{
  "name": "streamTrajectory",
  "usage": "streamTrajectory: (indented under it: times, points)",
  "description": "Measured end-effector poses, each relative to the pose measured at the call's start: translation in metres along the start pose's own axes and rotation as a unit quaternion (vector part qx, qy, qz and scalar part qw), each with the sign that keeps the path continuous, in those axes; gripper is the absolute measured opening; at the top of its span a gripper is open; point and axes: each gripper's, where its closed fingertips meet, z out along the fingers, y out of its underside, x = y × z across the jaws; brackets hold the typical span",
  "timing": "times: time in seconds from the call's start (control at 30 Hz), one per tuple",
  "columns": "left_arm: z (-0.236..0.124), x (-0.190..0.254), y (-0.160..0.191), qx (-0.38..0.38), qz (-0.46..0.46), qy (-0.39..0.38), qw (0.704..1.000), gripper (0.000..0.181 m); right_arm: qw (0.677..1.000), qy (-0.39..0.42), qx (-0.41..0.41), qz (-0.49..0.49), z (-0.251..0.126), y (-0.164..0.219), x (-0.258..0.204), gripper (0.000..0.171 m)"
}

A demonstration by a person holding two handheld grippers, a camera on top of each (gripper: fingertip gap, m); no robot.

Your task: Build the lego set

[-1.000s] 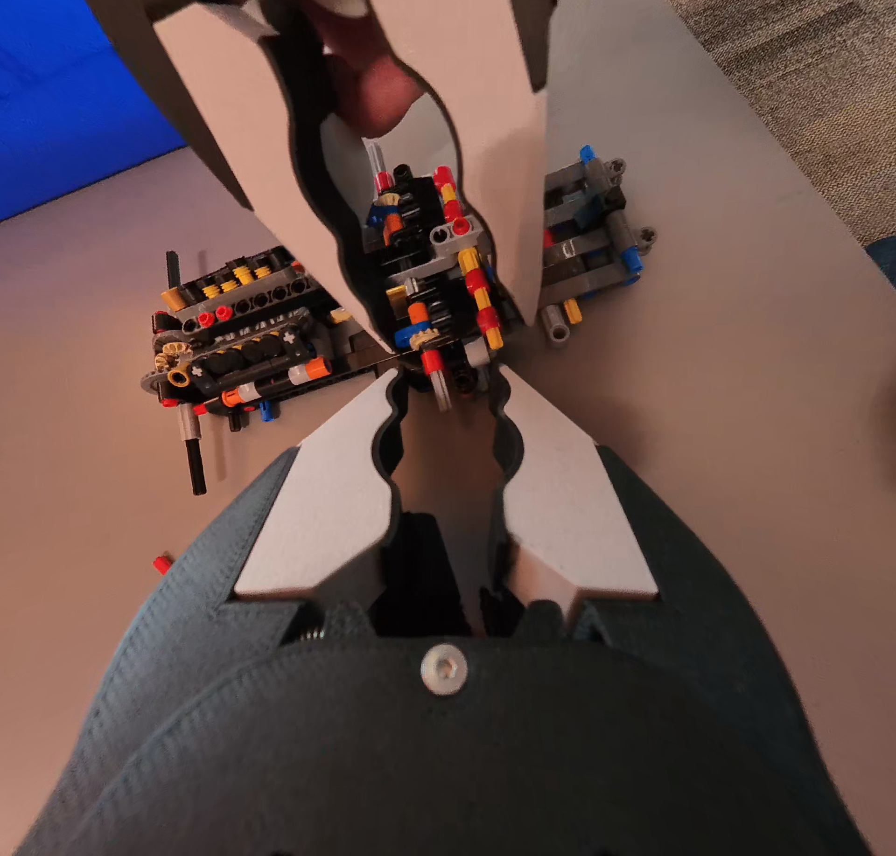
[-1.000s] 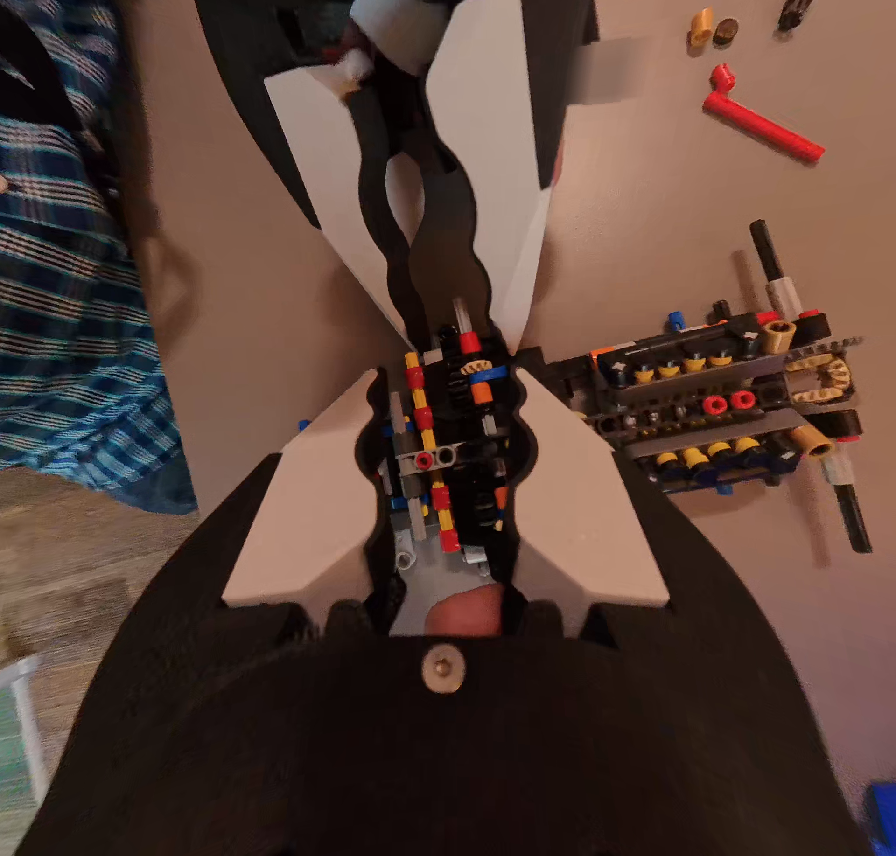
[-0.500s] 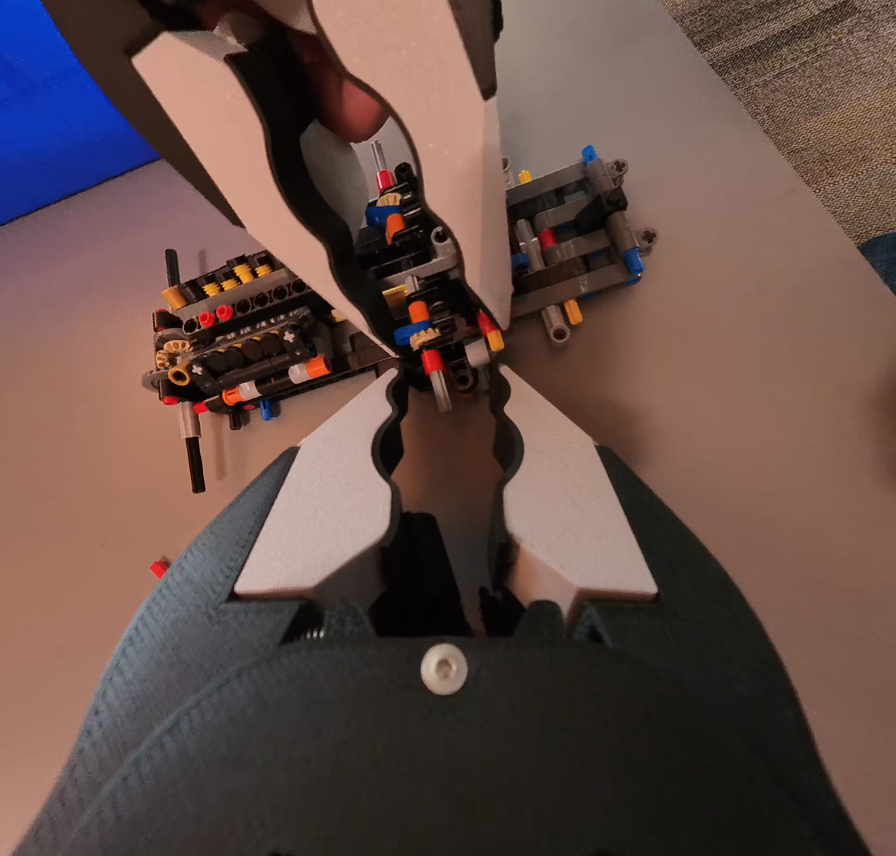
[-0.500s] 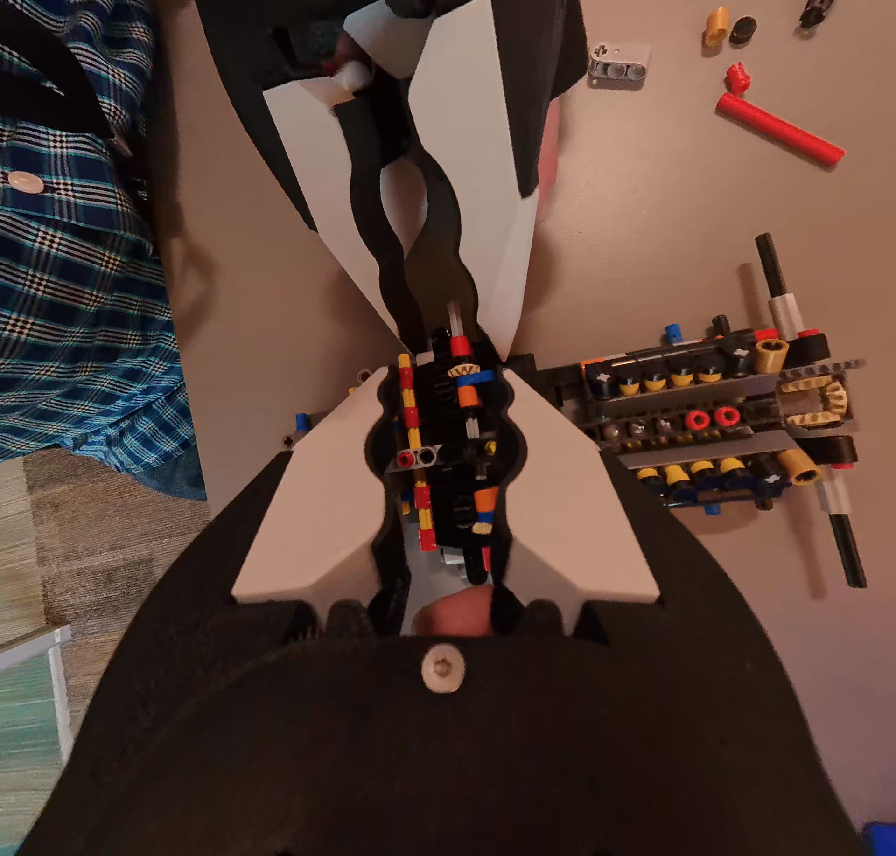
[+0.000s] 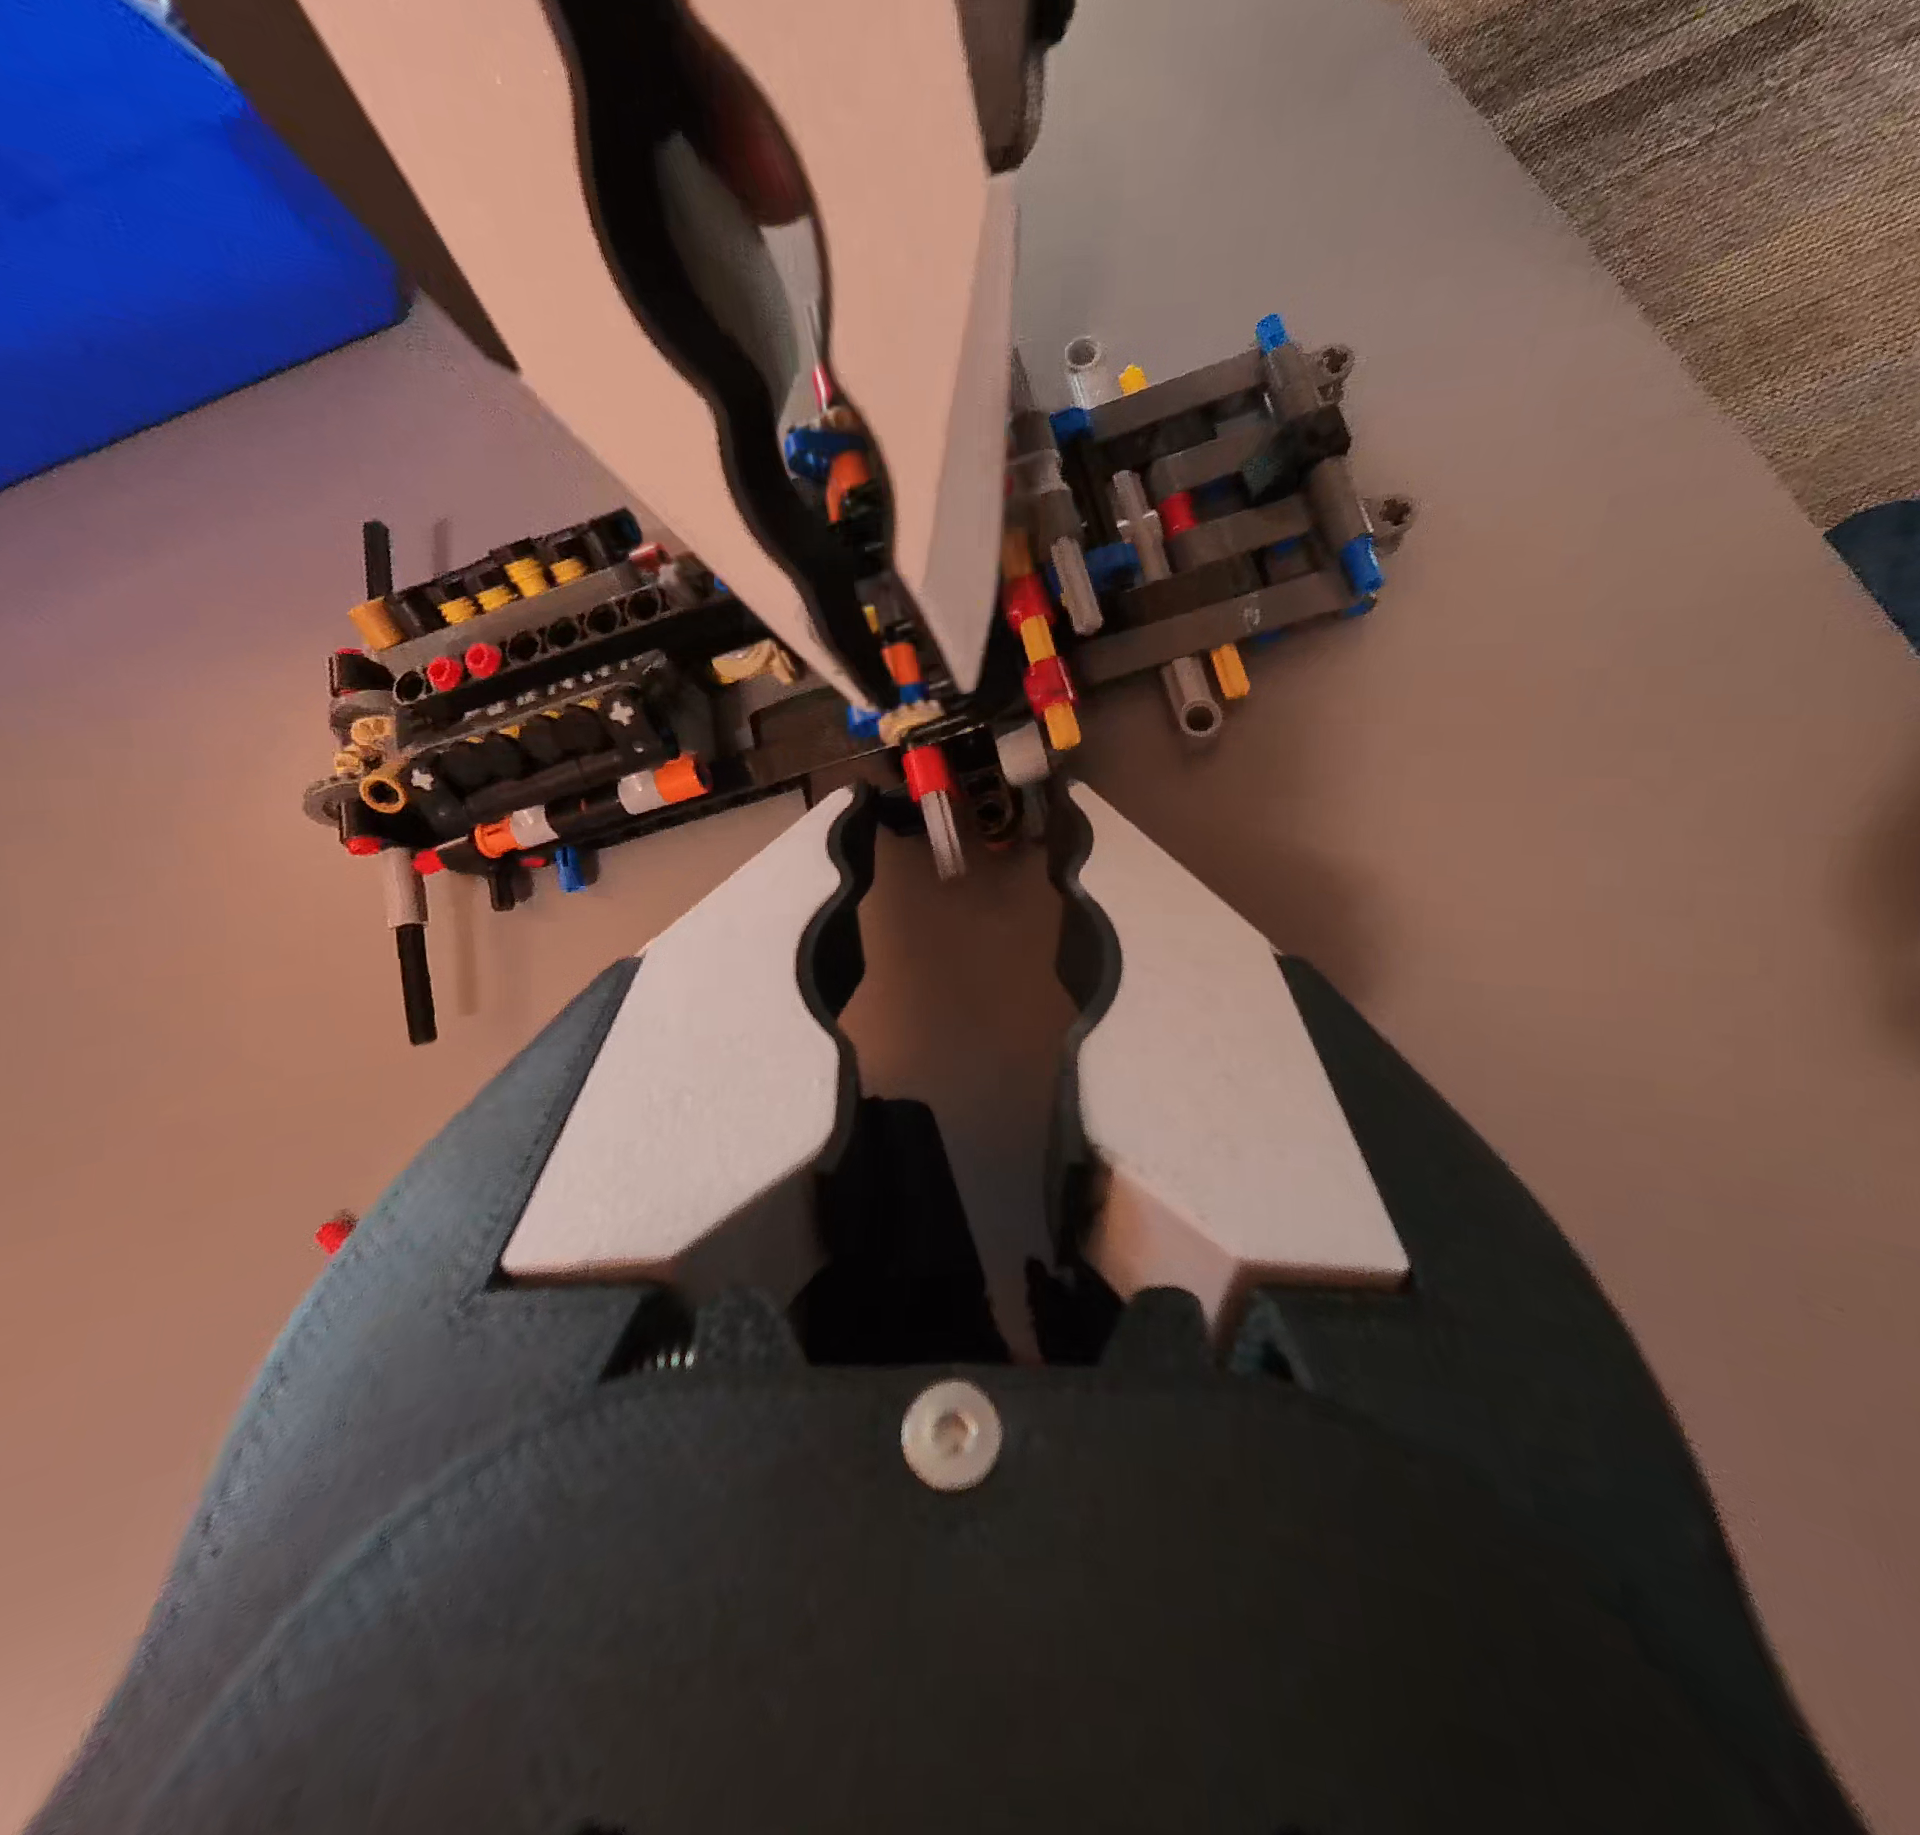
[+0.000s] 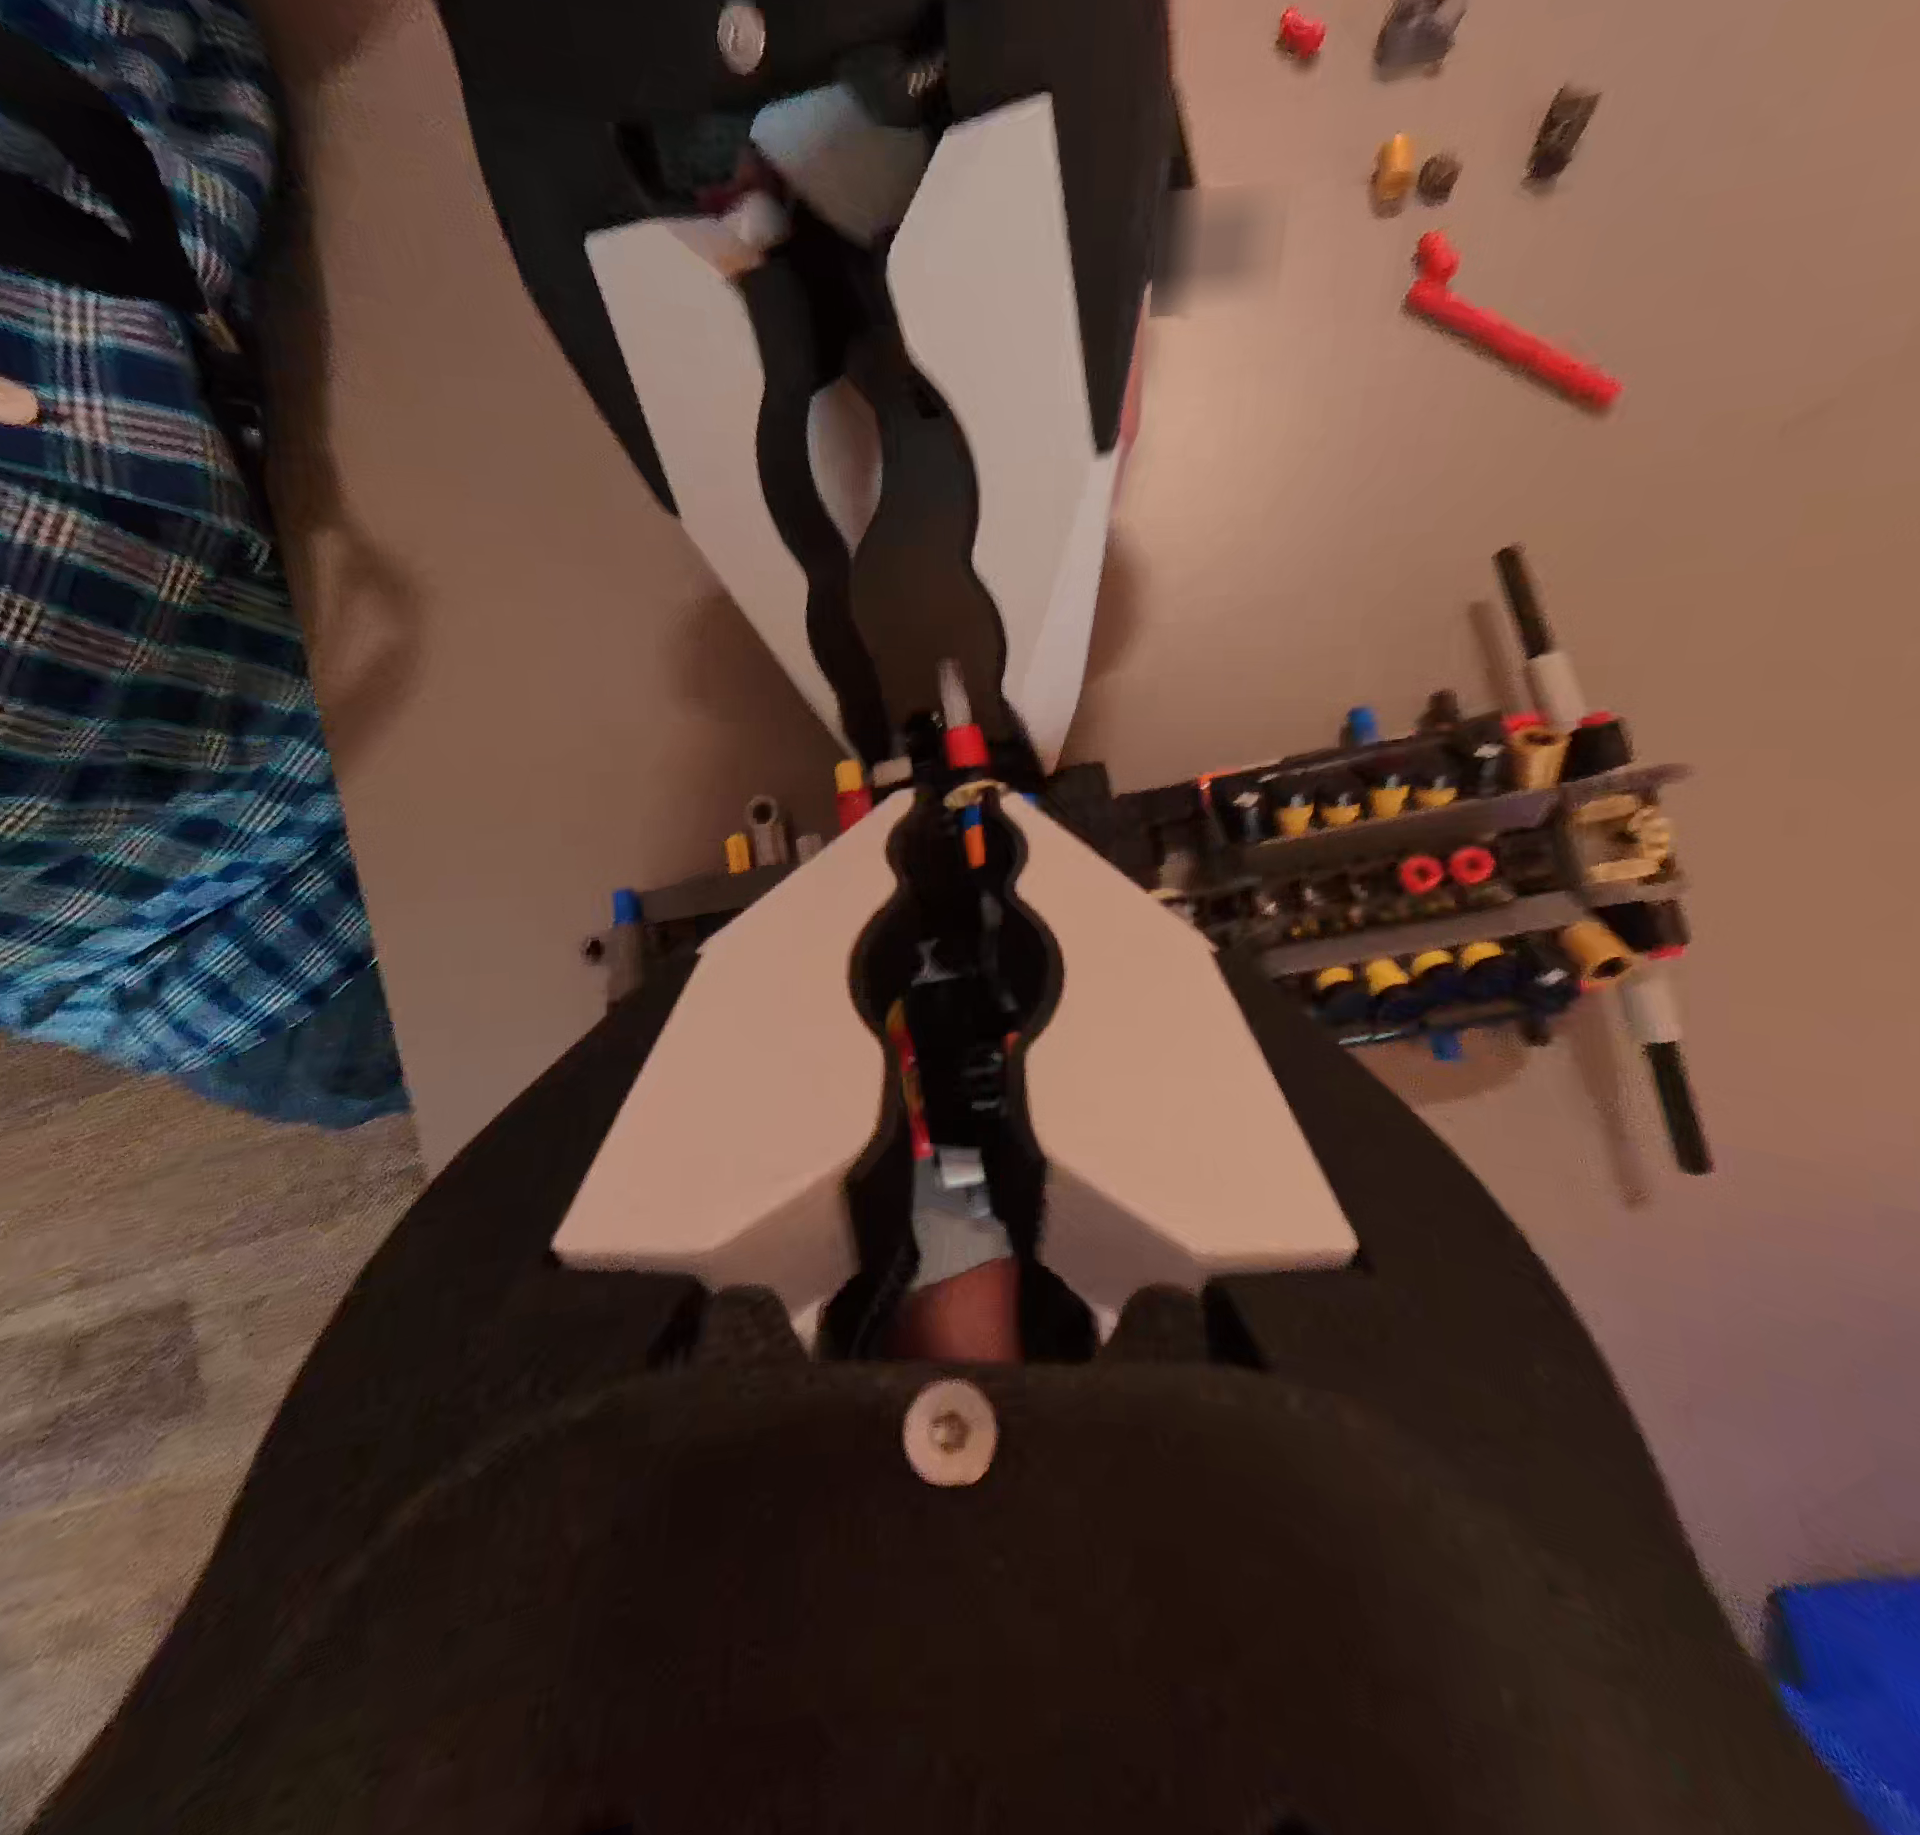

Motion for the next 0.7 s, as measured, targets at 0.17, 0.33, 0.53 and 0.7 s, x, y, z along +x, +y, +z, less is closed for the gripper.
streamTrajectory:
  times: [0.17, 0.33, 0.53, 0.7]
  points:
    - [0.0001, 0.0012, -0.0007, -0.001, 0.007, 0.000, 1.000, 0.033, 0.999, -0.010, -0.033, 0.002, 0.0011, 0.0041, 0.0035, 0.022]
    - [0.0005, 0.0010, -0.0011, 0.000, 0.009, 0.001, 1.000, 0.033, 0.996, -0.059, -0.071, 0.016, 0.0038, 0.0054, 0.0027, 0.027]
    - [0.0005, 0.0019, -0.0014, 0.000, 0.014, -0.001, 1.000, 0.033, 0.984, -0.136, -0.103, 0.052, 0.0073, 0.0066, -0.0033, 0.024]
    - [0.0009, 0.0034, -0.0023, 0.002, 0.017, 0.000, 1.000, 0.033, 0.979, -0.155, -0.112, 0.066, 0.0058, 0.0064, -0.0015, 0.013]
